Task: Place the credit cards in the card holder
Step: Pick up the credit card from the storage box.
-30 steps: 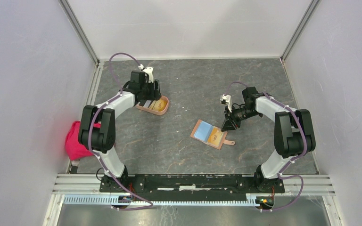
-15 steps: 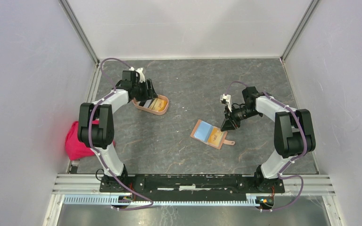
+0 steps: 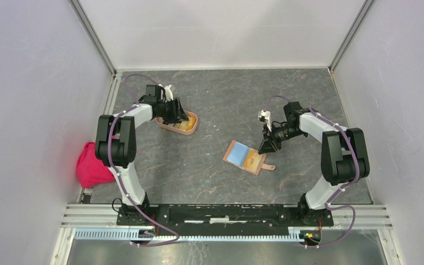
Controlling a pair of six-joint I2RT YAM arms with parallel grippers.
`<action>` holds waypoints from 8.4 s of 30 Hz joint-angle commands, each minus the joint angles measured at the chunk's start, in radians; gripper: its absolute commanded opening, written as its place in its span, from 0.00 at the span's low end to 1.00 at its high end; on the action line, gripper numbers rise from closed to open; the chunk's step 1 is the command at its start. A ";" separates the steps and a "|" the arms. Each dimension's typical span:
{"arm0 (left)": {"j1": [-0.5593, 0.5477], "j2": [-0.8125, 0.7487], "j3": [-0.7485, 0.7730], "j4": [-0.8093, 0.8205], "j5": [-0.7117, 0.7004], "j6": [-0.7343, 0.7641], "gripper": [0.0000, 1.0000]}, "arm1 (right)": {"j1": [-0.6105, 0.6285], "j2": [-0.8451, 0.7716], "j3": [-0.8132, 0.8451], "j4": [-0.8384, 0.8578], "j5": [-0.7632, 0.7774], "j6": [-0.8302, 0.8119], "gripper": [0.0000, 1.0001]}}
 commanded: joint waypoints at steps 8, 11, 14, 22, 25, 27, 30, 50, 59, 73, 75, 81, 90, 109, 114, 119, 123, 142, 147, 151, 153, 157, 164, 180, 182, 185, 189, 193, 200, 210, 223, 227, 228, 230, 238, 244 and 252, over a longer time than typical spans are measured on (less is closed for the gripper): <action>0.006 0.022 0.003 0.040 0.155 -0.063 0.53 | -0.002 -0.039 0.029 -0.011 -0.035 -0.027 0.25; 0.006 0.014 -0.011 0.080 0.193 -0.085 0.52 | -0.002 -0.045 0.028 -0.012 -0.037 -0.029 0.25; 0.006 -0.003 -0.028 0.115 0.214 -0.110 0.51 | -0.001 -0.048 0.028 -0.012 -0.037 -0.029 0.25; 0.005 -0.008 -0.064 0.192 0.263 -0.169 0.48 | -0.002 -0.056 0.028 -0.013 -0.037 -0.030 0.25; 0.006 -0.044 -0.060 0.122 0.151 -0.126 0.53 | -0.001 -0.057 0.025 -0.011 -0.038 -0.031 0.25; 0.006 -0.071 -0.062 0.106 0.080 -0.117 0.56 | -0.002 -0.056 0.027 -0.013 -0.040 -0.030 0.25; 0.006 -0.061 -0.043 0.070 0.031 -0.101 0.58 | -0.001 -0.056 0.028 -0.016 -0.040 -0.032 0.25; -0.003 -0.005 -0.029 0.086 0.190 -0.100 0.53 | -0.002 -0.062 0.026 -0.014 -0.037 -0.033 0.25; -0.006 -0.013 -0.055 0.156 0.245 -0.144 0.50 | -0.002 -0.072 0.024 -0.015 -0.037 -0.034 0.25; -0.010 0.002 0.023 -0.027 -0.001 -0.046 0.56 | -0.003 -0.066 0.025 -0.015 -0.038 -0.034 0.25; -0.013 0.006 0.025 -0.030 -0.005 -0.044 0.56 | -0.002 -0.065 0.025 -0.015 -0.038 -0.035 0.25; -0.033 0.046 0.046 -0.062 0.054 -0.022 0.55 | -0.003 -0.068 0.025 -0.015 -0.037 -0.035 0.25; -0.037 0.038 0.040 -0.011 0.161 -0.055 0.50 | -0.003 -0.075 0.025 -0.017 -0.038 -0.035 0.25; -0.037 0.008 0.063 -0.067 0.008 -0.032 0.55 | -0.004 -0.078 0.025 -0.018 -0.041 -0.037 0.25; -0.040 0.020 0.062 -0.089 -0.030 -0.019 0.55 | -0.004 -0.080 0.022 -0.015 -0.040 -0.037 0.25; -0.045 0.001 0.064 -0.092 -0.032 -0.012 0.57 | -0.004 -0.078 0.024 -0.015 -0.040 -0.037 0.25; -0.046 -0.018 0.059 -0.082 -0.027 -0.013 0.57 | -0.005 -0.079 0.023 -0.015 -0.040 -0.036 0.25; -0.051 0.021 0.039 -0.061 0.111 -0.022 0.49 | -0.004 -0.080 0.025 -0.018 -0.043 -0.038 0.25; -0.051 0.034 0.035 -0.039 0.152 -0.036 0.48 | -0.004 -0.085 0.023 -0.019 -0.043 -0.039 0.25; -0.051 0.023 0.034 -0.060 0.087 -0.034 0.50 | -0.005 -0.084 0.024 -0.019 -0.044 -0.039 0.25; -0.049 -0.008 0.031 -0.064 0.041 -0.030 0.52 | -0.004 -0.085 0.025 -0.019 -0.047 -0.040 0.25; -0.049 -0.023 0.058 -0.099 -0.033 -0.008 0.55 | -0.004 -0.085 0.026 -0.024 -0.051 -0.044 0.25; -0.049 0.032 0.067 -0.131 -0.050 0.017 0.54 | -0.004 -0.081 0.025 -0.023 -0.052 -0.044 0.25; -0.050 0.026 0.058 -0.149 -0.064 0.031 0.57 | -0.001 -0.044 0.017 -0.025 -0.080 -0.044 0.25; -0.049 0.047 0.061 -0.153 -0.028 0.033 0.56 | 0.000 -0.040 0.017 -0.025 -0.080 -0.044 0.25; -0.049 0.074 0.063 -0.144 0.048 0.025 0.52 | 0.002 -0.039 0.017 -0.026 -0.084 -0.044 0.25; -0.049 0.085 0.057 -0.136 0.094 0.014 0.49 | 0.003 -0.040 0.016 -0.025 -0.087 -0.044 0.25; -0.049 0.086 0.031 -0.082 0.166 -0.025 0.47 | 0.004 -0.041 0.016 -0.027 -0.090 -0.044 0.25; -0.049 0.100 0.017 -0.051 0.219 -0.050 0.48 | 0.005 -0.050 0.016 -0.027 -0.092 -0.045 0.25; -0.050 0.079 -0.040 0.105 0.333 -0.157 0.48 | 0.005 -0.054 0.016 -0.030 -0.095 -0.047 0.25; -0.068 0.054 -0.098 0.306 0.422 -0.298 0.49 | 0.005 -0.059 0.016 -0.031 -0.095 -0.048 0.25; -0.079 0.052 -0.110 0.364 0.433 -0.344 0.49 | 0.005 -0.058 0.016 -0.032 -0.096 -0.050 0.25; -0.081 0.052 -0.114 0.377 0.434 -0.357 0.50 | 0.005 -0.058 0.015 -0.032 -0.096 -0.050 0.25; -0.085 0.053 -0.123 0.416 0.438 -0.383 0.50 | 0.004 -0.059 0.016 -0.031 -0.097 -0.050 0.25; -0.117 0.073 -0.140 0.544 0.455 -0.476 0.51 | 0.005 -0.062 0.016 -0.035 -0.098 -0.052 0.25; -0.139 0.083 -0.143 0.608 0.463 -0.525 0.51 | 0.005 -0.063 0.015 -0.036 -0.100 -0.054 0.25; -0.161 0.098 -0.131 0.609 0.430 -0.539 0.48 | 0.004 -0.068 0.016 -0.038 -0.100 -0.055 0.25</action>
